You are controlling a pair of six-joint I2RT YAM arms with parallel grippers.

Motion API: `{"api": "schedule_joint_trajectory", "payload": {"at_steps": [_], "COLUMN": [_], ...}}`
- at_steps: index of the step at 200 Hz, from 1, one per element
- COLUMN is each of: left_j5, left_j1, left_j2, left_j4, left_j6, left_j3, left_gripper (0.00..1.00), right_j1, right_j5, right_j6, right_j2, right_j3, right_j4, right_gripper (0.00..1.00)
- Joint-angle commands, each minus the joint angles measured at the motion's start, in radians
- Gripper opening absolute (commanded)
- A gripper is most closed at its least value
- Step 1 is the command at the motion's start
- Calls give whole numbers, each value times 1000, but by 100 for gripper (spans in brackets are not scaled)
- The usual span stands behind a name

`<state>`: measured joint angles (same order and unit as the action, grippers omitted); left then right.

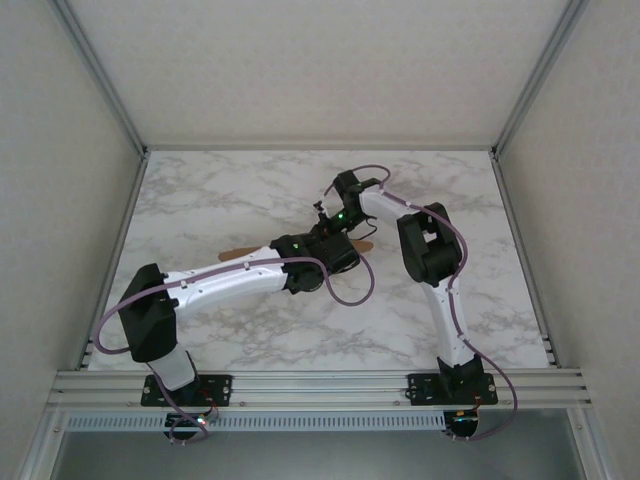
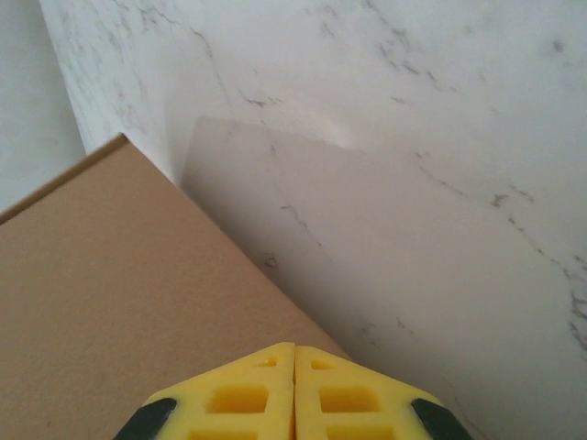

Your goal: Fold the paper box

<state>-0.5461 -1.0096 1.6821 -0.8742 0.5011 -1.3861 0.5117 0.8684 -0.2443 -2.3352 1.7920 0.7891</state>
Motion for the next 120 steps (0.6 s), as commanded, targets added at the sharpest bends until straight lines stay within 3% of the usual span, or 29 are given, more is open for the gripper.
{"api": "schedule_joint_trajectory", "payload": {"at_steps": [1,40,120], "left_j5": [-41,-85,-59], "left_j1": [26,46,50], "left_j2": [21,7,-78], "left_j4": [50,108,181], "left_j6": [11,22,7], "left_j3": [-13,-22,-6], "left_gripper": [62,66,70], "right_j1": [20,13,-24], "right_j5": [29,-12,-107], "right_j6": [31,11,-32], "right_j2": [-18,0,108], "right_j3": [21,29,-27], "right_j4": [71,60,-29], "right_gripper": [8,10,32]}}
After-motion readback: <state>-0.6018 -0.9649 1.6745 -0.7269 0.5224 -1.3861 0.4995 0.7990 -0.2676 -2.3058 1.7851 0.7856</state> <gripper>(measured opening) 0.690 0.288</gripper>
